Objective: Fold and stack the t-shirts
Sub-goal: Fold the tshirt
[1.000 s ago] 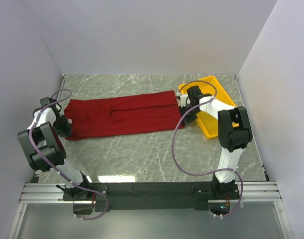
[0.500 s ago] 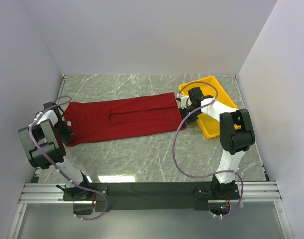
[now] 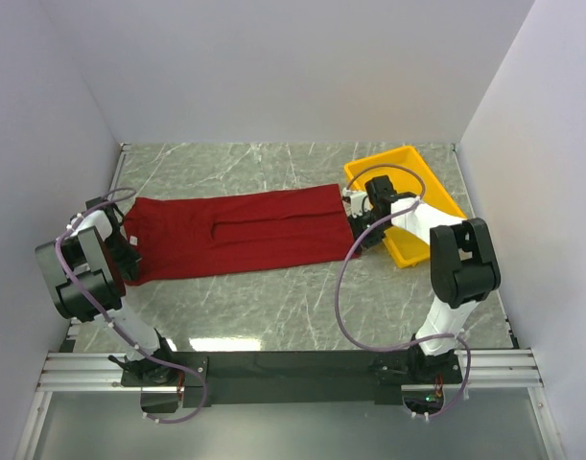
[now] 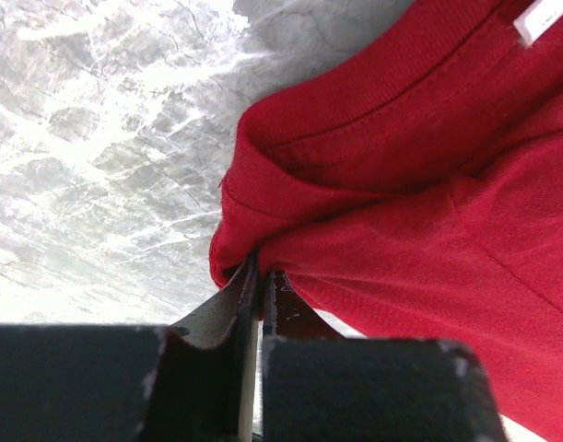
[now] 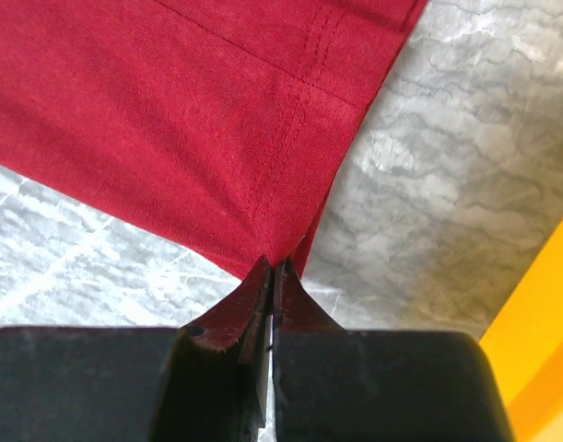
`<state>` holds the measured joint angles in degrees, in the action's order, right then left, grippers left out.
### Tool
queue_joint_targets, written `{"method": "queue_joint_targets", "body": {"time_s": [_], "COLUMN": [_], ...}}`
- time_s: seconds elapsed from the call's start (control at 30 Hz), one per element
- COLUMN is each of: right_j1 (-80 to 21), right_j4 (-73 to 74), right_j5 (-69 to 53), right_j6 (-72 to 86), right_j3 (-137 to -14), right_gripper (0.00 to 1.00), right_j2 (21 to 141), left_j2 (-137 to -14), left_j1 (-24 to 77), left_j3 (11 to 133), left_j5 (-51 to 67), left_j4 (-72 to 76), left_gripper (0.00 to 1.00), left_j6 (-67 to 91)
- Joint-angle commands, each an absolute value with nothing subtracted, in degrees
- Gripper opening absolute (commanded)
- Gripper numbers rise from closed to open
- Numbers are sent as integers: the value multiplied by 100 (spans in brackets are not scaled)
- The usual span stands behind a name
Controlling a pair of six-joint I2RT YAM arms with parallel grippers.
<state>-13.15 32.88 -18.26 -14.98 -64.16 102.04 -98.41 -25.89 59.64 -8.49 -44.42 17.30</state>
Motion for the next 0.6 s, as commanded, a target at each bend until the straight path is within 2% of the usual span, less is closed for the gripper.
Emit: {"method": "queue_joint_targets", "body": {"time_s": [0.0, 0.1, 0.23, 0.27, 0.33, 0.57], "right_j1": [-1275, -1274, -1274, -1283, -1283, -1283], "right_j4": [3234, 3261, 3226, 3226, 3234, 3155], "right_j5": [-1468, -1590, -1705, -1714, -1705, -1617], "right_j6": [-1714, -1766, -1767, -1767, -1767, -1802], "right_j3": [-6337, -6311, -6293, -6302, -6346, -6390], "right_gripper": [0, 2, 20, 28, 33, 47], "right_j2": [9782, 9809, 9730, 9703, 9703, 9589], "left_j2": [-9668, -9703, -9546, -9475, -9256, -8798], "left_j1": [-2646, -2645, -2637, -2645, -2646, -2646], "left_j3": [6047, 6056, 6187, 6301, 6459, 7075], "left_j5": [-1292, -1283, -1318, -1318, -1406, -1126], "left_j4": [-4544, -4588, -4684, -4711, -4798, -4887], "left_gripper": [5, 18, 36, 38, 45, 56], "left_j6": [1714, 1749, 1810, 1802, 1811, 1749]}}
